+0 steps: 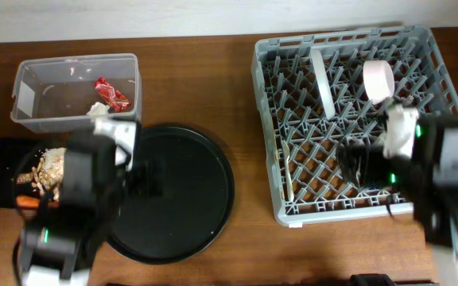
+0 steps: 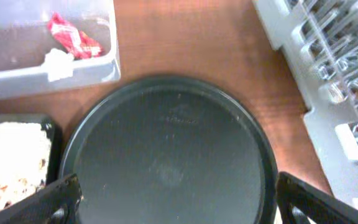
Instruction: Sort waste into correct bins and load items into the dishwasher rack
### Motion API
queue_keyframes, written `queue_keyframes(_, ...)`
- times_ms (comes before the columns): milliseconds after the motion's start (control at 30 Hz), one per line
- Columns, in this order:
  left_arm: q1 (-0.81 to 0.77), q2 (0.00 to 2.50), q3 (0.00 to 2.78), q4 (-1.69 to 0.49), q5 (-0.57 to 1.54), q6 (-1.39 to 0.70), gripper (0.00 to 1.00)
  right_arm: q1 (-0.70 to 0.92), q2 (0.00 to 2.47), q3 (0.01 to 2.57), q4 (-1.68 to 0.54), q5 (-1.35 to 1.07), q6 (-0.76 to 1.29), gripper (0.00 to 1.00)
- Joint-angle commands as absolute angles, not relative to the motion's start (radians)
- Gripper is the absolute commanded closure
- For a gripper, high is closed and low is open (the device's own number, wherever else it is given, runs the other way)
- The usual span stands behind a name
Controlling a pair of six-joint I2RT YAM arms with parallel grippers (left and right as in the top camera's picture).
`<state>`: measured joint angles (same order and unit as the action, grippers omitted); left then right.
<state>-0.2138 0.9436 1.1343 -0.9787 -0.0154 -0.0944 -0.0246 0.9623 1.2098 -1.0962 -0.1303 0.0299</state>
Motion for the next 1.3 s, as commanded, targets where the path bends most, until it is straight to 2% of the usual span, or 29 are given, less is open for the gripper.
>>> queue_keyframes(0, -0.213, 0.794, 0.983, -0.943, -0.022, -0.101, 0.01, -0.028, 0.833, 1.065, -1.079, -0.047, 0.041, 0.01)
queue_keyframes(133, -0.213, 0.713, 0.92, -0.931, -0.023, -0.1, 0.01, -0.028, 0.762, 1.025, -1.108, -0.047, 0.041, 0.01)
queue_keyframes(600, -0.213, 0.714, 0.92, -0.936, -0.023, -0.1, 0.01, -0.026, 0.843, 1.024, -1.111, -0.047, 0.041, 0.01)
queue_keyframes(767, -0.213, 0.714, 0.92, -0.936, -0.023, -0.1, 0.01, -0.026, 0.758, 1.017, -1.077, -0.022, 0.033, 0.01)
queue_keyframes(1033, -0.213, 0.714, 0.92, -0.936, -0.023, -0.1, 0.01, -0.018, 0.382, 0.698, -0.671, -0.071, 0.034, 0.01)
queue_keyframes(1267, -0.213, 0.714, 0.92, -0.936, -0.023, -0.1, 0.01, 0.067, 0.113, 0.352, -0.292, -0.078, 0.034, 0.01)
